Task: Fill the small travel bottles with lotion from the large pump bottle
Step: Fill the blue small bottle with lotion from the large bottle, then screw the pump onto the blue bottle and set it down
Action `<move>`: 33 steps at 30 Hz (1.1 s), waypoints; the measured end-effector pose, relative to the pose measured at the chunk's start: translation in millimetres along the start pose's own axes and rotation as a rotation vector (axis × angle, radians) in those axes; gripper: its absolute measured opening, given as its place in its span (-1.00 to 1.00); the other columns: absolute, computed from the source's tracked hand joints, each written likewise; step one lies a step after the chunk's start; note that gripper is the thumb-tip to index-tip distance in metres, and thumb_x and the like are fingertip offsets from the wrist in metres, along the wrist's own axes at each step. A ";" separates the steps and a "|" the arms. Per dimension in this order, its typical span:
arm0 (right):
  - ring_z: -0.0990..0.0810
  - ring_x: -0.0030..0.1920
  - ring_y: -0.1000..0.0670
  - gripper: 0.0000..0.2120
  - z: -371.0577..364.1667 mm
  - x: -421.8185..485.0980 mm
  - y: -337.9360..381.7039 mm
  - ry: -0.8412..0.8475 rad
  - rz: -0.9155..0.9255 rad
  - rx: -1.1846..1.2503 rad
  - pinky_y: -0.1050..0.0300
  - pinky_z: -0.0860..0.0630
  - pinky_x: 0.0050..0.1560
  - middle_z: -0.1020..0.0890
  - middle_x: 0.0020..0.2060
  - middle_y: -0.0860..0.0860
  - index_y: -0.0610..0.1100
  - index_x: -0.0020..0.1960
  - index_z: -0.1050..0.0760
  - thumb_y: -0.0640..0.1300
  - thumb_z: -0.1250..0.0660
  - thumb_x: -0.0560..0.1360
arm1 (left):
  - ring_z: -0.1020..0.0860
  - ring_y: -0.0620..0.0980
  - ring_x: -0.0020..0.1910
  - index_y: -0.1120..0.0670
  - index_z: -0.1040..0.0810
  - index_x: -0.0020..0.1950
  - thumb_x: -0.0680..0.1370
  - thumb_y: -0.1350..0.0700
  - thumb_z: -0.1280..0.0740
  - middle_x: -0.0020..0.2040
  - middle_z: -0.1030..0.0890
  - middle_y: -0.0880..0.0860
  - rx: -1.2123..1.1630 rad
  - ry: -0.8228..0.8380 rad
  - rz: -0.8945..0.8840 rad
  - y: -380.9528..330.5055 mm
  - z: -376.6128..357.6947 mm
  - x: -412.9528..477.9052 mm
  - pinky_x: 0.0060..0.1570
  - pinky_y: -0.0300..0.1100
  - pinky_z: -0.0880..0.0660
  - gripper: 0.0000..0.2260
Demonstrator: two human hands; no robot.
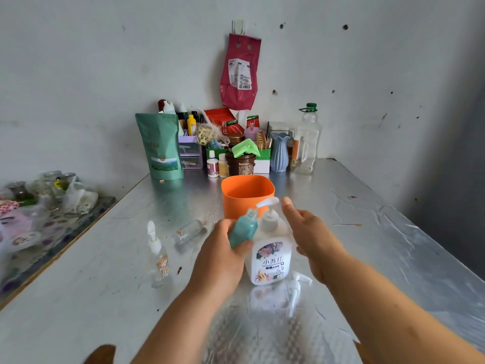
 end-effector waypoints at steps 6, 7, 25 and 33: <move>-0.58 0.08 -0.09 -0.47 25.3 -16.1 -62.2 -0.144 -0.073 -0.297 -0.09 -0.52 0.17 -0.57 0.11 -0.05 -0.13 0.35 -0.36 0.12 -0.33 0.49 | -0.57 -0.15 0.06 -0.12 -0.46 0.10 0.51 0.14 -0.42 0.07 -0.60 -0.17 -0.148 0.017 0.033 13.6 -0.8 -10.0 0.13 -0.10 -0.50 -0.74; -0.57 0.10 -0.10 -0.46 25.9 -19.2 -69.7 -0.135 -0.083 -0.396 -0.03 -0.51 0.16 -0.57 0.12 -0.06 -0.14 0.36 -0.35 0.11 -0.33 0.49 | -0.58 -0.14 0.07 -0.12 -0.46 0.10 0.51 0.15 -0.43 0.07 -0.61 -0.16 -0.170 0.019 0.039 15.4 -1.6 -10.3 0.15 -0.07 -0.52 -0.74; -0.56 0.11 -0.14 -0.64 6.8 -21.1 -87.8 -0.107 -0.110 -0.772 0.13 -0.38 -0.11 -0.56 0.11 -0.10 -0.13 0.24 -0.28 -0.08 -0.26 0.49 | -0.60 -0.14 -0.01 -0.14 -0.48 -0.04 0.44 0.05 -0.48 -0.03 -0.63 -0.17 -0.095 -0.010 0.031 4.9 0.6 -1.3 0.11 0.00 -0.54 -0.78; -0.52 0.24 -0.11 -0.55 4.2 -16.4 -86.7 -0.093 -0.111 -0.787 0.06 -0.46 0.11 -0.50 0.25 -0.08 -0.12 0.30 -0.25 0.03 -0.30 0.52 | -0.59 -0.13 -0.01 -0.16 -0.45 -0.08 0.45 0.04 -0.46 -0.04 -0.61 -0.18 -0.055 -0.007 0.024 -2.2 -0.7 -0.7 0.10 -0.01 -0.53 -0.79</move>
Point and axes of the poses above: each hand's wrist, its own x-axis towards the middle knuckle, its own z-axis out of the back of the hand, y = z × x, the point moved 7 cm from there along x, towards the middle knuckle
